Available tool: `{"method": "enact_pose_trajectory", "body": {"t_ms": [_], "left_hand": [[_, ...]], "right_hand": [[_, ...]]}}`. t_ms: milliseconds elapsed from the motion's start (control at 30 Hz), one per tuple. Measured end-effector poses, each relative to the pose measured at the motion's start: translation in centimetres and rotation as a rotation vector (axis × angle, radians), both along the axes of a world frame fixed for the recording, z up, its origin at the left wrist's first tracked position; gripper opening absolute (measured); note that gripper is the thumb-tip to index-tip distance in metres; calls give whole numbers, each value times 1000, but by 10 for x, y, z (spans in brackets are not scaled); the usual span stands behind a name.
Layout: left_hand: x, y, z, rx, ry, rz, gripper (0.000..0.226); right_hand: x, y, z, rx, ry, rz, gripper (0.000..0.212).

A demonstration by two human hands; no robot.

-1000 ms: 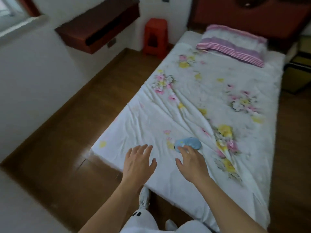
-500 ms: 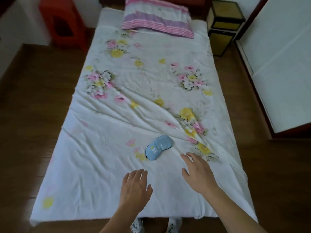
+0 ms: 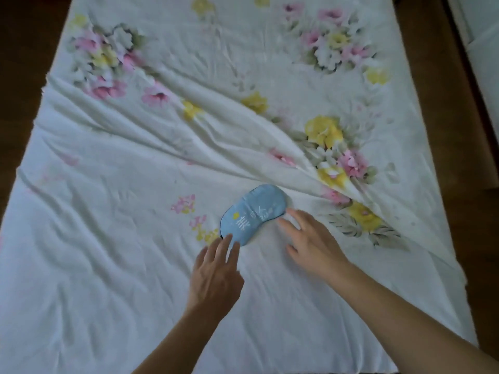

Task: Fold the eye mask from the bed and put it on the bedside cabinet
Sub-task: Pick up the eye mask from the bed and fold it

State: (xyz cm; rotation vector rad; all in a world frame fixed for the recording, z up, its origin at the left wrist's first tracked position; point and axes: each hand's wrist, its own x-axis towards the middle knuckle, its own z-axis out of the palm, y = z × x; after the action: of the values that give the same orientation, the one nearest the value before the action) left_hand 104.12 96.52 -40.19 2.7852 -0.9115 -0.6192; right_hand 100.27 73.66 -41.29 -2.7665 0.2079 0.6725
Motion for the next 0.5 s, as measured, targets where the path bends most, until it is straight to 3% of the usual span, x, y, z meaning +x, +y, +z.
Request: {"method": "enact_pose_trajectory", "body": {"t_ms": [200,300,433,500], "left_hand": [[40,-42,-46,-51,-109,-5,69],[51,-47,-64,-28,-176,-60,63],[58,-48,-78,37,-170,-90,79],[59,-51,-80,68,-183,-111,76]], "right_hand": [[43,-10,-48,6,-116,227,77],[58,-14,-60,21,-156,277,79],[72,-19,-71,41,-124,352,79],[77,-22,-71,52,-142,367,72]]}}
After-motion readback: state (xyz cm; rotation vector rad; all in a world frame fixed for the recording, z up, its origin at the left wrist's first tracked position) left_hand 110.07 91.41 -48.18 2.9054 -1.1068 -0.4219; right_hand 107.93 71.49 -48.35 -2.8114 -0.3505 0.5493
